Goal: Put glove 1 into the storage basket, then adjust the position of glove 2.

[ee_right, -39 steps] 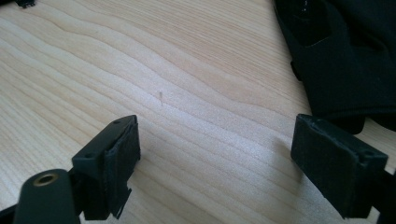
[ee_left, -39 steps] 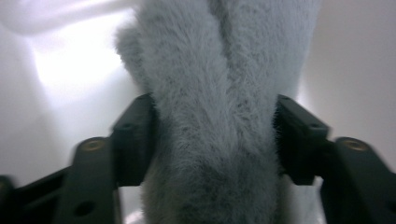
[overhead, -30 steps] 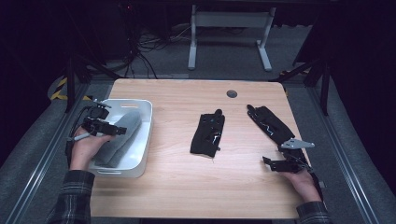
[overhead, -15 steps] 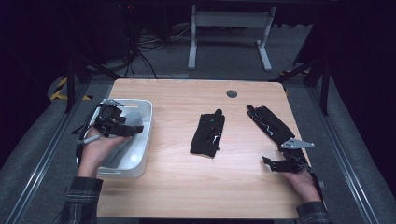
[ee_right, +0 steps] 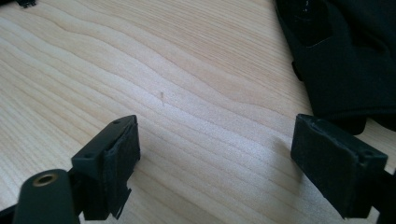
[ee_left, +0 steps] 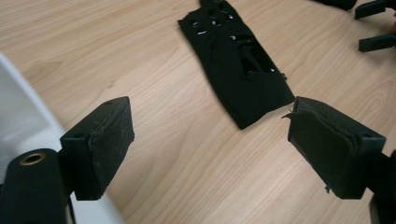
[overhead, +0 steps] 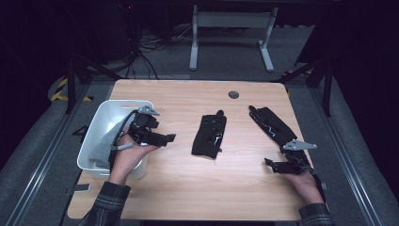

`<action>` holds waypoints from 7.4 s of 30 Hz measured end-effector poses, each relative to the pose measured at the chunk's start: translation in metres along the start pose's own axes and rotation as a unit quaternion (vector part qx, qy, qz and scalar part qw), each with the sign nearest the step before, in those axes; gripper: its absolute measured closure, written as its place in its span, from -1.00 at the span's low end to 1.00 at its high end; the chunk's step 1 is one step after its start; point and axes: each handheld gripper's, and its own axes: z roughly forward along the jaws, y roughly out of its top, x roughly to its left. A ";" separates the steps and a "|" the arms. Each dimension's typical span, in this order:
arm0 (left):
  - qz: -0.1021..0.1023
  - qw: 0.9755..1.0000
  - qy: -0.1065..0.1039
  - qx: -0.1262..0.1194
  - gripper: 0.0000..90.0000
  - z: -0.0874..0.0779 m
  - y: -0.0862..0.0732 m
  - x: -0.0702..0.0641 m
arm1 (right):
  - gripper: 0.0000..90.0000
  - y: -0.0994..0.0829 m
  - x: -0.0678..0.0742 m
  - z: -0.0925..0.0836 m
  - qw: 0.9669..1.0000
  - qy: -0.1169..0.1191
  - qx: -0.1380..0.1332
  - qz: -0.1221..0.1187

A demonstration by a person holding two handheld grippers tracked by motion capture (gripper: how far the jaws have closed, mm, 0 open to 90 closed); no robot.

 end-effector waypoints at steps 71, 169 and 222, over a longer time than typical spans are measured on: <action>0.109 0.994 -0.006 0.024 -1.00 0.092 -0.092 -0.041 | 1.00 0.054 -0.049 0.032 0.999 0.004 0.036 0.003; 0.117 0.993 -0.013 0.026 -1.00 0.093 -0.091 -0.041 | -0.32 -0.007 -0.009 -0.018 1.000 -0.008 0.004 0.013; 0.084 0.993 -0.082 0.007 1.00 0.148 0.028 -0.029 | -0.65 -0.010 -0.007 -0.010 1.000 -0.013 0.001 0.013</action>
